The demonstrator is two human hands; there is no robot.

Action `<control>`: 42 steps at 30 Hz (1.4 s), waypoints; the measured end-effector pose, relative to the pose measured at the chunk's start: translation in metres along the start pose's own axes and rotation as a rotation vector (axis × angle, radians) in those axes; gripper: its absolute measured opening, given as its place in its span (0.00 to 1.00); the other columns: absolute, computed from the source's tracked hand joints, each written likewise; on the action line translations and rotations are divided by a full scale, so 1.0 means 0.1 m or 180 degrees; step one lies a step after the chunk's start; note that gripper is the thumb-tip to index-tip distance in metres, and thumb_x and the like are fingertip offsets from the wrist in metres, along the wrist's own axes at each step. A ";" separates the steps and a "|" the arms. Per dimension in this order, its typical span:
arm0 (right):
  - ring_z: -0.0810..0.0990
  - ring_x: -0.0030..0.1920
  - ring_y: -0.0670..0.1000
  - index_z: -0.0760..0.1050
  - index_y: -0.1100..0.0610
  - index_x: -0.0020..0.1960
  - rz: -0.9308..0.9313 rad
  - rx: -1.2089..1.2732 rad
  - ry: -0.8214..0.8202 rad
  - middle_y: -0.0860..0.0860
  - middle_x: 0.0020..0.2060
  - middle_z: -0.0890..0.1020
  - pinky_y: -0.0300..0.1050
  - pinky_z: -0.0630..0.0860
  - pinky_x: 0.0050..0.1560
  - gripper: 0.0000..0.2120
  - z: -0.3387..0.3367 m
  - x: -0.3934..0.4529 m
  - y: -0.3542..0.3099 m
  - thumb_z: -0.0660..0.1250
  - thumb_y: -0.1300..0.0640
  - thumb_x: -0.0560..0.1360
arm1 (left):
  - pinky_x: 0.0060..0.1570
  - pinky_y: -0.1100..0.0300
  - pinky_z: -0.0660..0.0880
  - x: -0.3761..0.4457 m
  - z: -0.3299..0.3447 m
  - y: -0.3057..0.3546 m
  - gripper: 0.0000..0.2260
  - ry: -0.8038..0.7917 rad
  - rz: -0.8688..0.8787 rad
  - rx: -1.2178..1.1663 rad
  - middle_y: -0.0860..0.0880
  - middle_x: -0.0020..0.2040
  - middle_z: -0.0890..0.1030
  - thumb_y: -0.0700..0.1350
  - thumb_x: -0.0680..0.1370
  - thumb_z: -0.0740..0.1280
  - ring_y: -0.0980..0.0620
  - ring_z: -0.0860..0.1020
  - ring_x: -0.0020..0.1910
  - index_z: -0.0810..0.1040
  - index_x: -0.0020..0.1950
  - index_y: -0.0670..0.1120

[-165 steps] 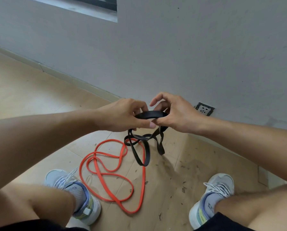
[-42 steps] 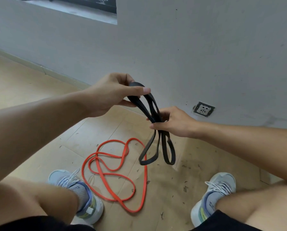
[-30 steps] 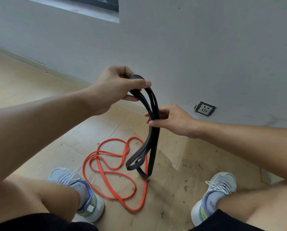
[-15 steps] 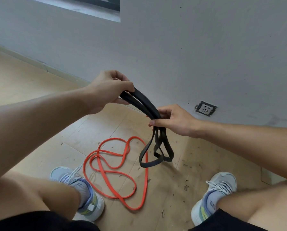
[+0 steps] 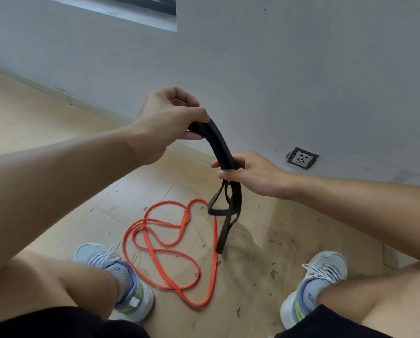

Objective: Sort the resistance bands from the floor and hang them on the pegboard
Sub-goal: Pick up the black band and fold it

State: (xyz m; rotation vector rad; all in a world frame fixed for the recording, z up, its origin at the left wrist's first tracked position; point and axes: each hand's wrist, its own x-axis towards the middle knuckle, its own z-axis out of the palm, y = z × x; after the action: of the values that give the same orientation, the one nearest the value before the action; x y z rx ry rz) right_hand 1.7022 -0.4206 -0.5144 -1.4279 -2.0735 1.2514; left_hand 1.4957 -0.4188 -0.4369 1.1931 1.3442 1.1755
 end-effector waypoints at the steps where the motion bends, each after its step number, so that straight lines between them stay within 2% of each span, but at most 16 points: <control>1: 0.84 0.56 0.45 0.81 0.51 0.66 -0.0021 0.0043 0.0075 0.48 0.56 0.85 0.39 0.77 0.61 0.14 -0.01 0.01 0.00 0.71 0.53 0.81 | 0.48 0.49 0.85 0.01 -0.01 0.00 0.09 0.0043 -0.0012 -0.0007 0.45 0.42 0.80 0.33 0.72 0.74 0.48 0.86 0.43 0.77 0.44 0.44; 5: 0.87 0.49 0.46 0.77 0.50 0.66 -0.0036 0.0299 0.0394 0.50 0.47 0.88 0.41 0.79 0.54 0.22 -0.09 0.02 0.01 0.78 0.55 0.74 | 0.49 0.48 0.85 0.08 -0.11 -0.04 0.09 0.0120 -0.0091 0.0034 0.45 0.43 0.80 0.32 0.73 0.73 0.46 0.85 0.46 0.77 0.44 0.44; 9: 0.88 0.45 0.49 0.83 0.53 0.55 -0.0089 0.0332 0.0443 0.51 0.44 0.89 0.44 0.82 0.53 0.13 -0.10 -0.01 -0.01 0.80 0.54 0.72 | 0.48 0.51 0.84 0.14 -0.19 -0.11 0.07 0.0089 -0.0293 0.0188 0.45 0.46 0.79 0.34 0.75 0.72 0.47 0.83 0.48 0.77 0.47 0.45; 12: 0.86 0.44 0.52 0.87 0.49 0.53 -0.0208 0.0168 0.0522 0.51 0.42 0.88 0.44 0.83 0.50 0.08 -0.09 -0.02 -0.06 0.78 0.52 0.74 | 0.54 0.56 0.80 0.10 -0.21 -0.14 0.09 -0.0055 -0.0198 0.1123 0.49 0.52 0.81 0.38 0.77 0.68 0.50 0.81 0.53 0.79 0.55 0.47; 14: 0.85 0.44 0.48 0.86 0.47 0.55 -0.0296 -0.0046 0.0534 0.49 0.42 0.88 0.41 0.80 0.48 0.09 -0.08 -0.03 -0.11 0.77 0.53 0.75 | 0.57 0.61 0.72 0.02 -0.16 -0.15 0.18 -0.0432 0.0238 0.1959 0.54 0.59 0.80 0.39 0.76 0.67 0.55 0.77 0.60 0.76 0.65 0.51; 16: 0.85 0.44 0.44 0.84 0.46 0.58 -0.0365 -0.0162 0.0509 0.45 0.43 0.88 0.41 0.81 0.51 0.13 -0.06 -0.04 -0.16 0.78 0.53 0.74 | 0.59 0.61 0.69 -0.06 -0.05 -0.13 0.25 -0.1025 0.0403 0.2385 0.55 0.63 0.78 0.40 0.76 0.69 0.57 0.74 0.64 0.70 0.72 0.53; 18: 0.86 0.43 0.45 0.76 0.48 0.57 -0.0340 -0.0133 0.0507 0.46 0.42 0.88 0.48 0.82 0.52 0.17 -0.05 -0.05 -0.21 0.79 0.52 0.72 | 0.55 0.63 0.72 -0.11 0.07 -0.17 0.32 -0.1620 0.0224 0.2623 0.54 0.63 0.80 0.43 0.75 0.73 0.56 0.76 0.61 0.64 0.75 0.53; 20: 0.86 0.41 0.50 0.70 0.50 0.53 -0.0335 -0.0186 0.0535 0.49 0.40 0.87 0.54 0.83 0.50 0.20 -0.06 -0.04 -0.22 0.80 0.52 0.71 | 0.45 0.66 0.72 -0.11 0.16 -0.24 0.35 -0.1915 0.0263 0.3054 0.53 0.56 0.82 0.44 0.74 0.75 0.55 0.79 0.49 0.61 0.76 0.52; 22: 0.86 0.41 0.53 0.67 0.49 0.49 -0.0364 -0.0273 0.0485 0.51 0.40 0.87 0.58 0.82 0.51 0.21 -0.06 -0.05 -0.22 0.80 0.53 0.71 | 0.42 0.62 0.74 -0.11 0.19 -0.27 0.33 -0.1715 0.0482 0.3516 0.52 0.52 0.83 0.48 0.72 0.78 0.53 0.79 0.44 0.68 0.74 0.49; 25: 0.85 0.41 0.55 0.67 0.51 0.49 -0.0299 -0.0336 0.0289 0.52 0.41 0.87 0.59 0.82 0.51 0.22 -0.07 -0.06 -0.20 0.81 0.55 0.70 | 0.39 0.56 0.79 -0.08 0.19 -0.20 0.19 -0.1463 0.0702 0.3931 0.51 0.41 0.84 0.53 0.68 0.81 0.52 0.80 0.38 0.84 0.56 0.48; 28: 0.86 0.41 0.50 0.66 0.52 0.51 -0.0231 -0.0330 0.0075 0.51 0.42 0.88 0.51 0.82 0.50 0.22 -0.10 -0.06 -0.19 0.80 0.58 0.71 | 0.30 0.65 0.70 -0.10 0.21 -0.10 0.12 -0.1576 0.0813 0.3969 0.54 0.33 0.80 0.52 0.69 0.81 0.56 0.76 0.32 0.87 0.49 0.50; 30: 0.87 0.44 0.49 0.67 0.51 0.51 -0.0173 -0.0204 -0.0056 0.49 0.44 0.88 0.49 0.82 0.52 0.22 -0.10 -0.05 -0.14 0.80 0.59 0.71 | 0.24 0.71 0.66 -0.11 0.20 -0.04 0.08 -0.1550 0.0823 0.3664 0.57 0.28 0.78 0.51 0.70 0.80 0.57 0.73 0.26 0.88 0.46 0.51; 33: 0.87 0.46 0.47 0.73 0.49 0.52 -0.0131 -0.0371 -0.0164 0.48 0.43 0.88 0.49 0.82 0.53 0.19 -0.04 -0.01 -0.01 0.81 0.56 0.70 | 0.20 0.72 0.61 -0.11 0.13 0.08 0.04 -0.1470 0.0672 0.3006 0.58 0.20 0.73 0.48 0.71 0.79 0.59 0.69 0.20 0.88 0.43 0.50; 36: 0.86 0.45 0.44 0.81 0.50 0.48 0.0003 -0.0520 -0.0155 0.47 0.42 0.87 0.47 0.82 0.53 0.11 -0.04 0.01 0.10 0.81 0.53 0.70 | 0.21 0.72 0.61 -0.07 -0.02 0.14 0.04 -0.1354 0.0549 0.2791 0.58 0.21 0.74 0.47 0.72 0.79 0.59 0.67 0.20 0.87 0.43 0.50; 39: 0.87 0.47 0.47 0.80 0.52 0.51 0.0065 -0.0336 -0.0126 0.49 0.45 0.88 0.50 0.82 0.57 0.12 -0.08 0.00 0.11 0.80 0.56 0.71 | 0.23 0.69 0.63 0.00 -0.19 0.08 0.05 -0.1305 0.0309 0.3023 0.54 0.27 0.77 0.48 0.71 0.80 0.59 0.67 0.21 0.86 0.43 0.51; 42: 0.87 0.43 0.50 0.76 0.51 0.47 0.0029 -0.0258 -0.0070 0.50 0.43 0.88 0.43 0.80 0.46 0.15 -0.11 0.00 0.01 0.81 0.57 0.70 | 0.34 0.63 0.70 0.04 -0.28 -0.05 0.07 -0.1363 0.0124 0.3260 0.52 0.38 0.84 0.45 0.73 0.78 0.57 0.77 0.32 0.83 0.49 0.51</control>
State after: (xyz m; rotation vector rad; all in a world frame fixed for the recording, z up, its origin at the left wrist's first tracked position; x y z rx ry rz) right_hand 1.7105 -0.4157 -0.5092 -1.4660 -2.1575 1.2044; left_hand 1.4668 -0.4167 -0.4400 2.0334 1.6040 0.1370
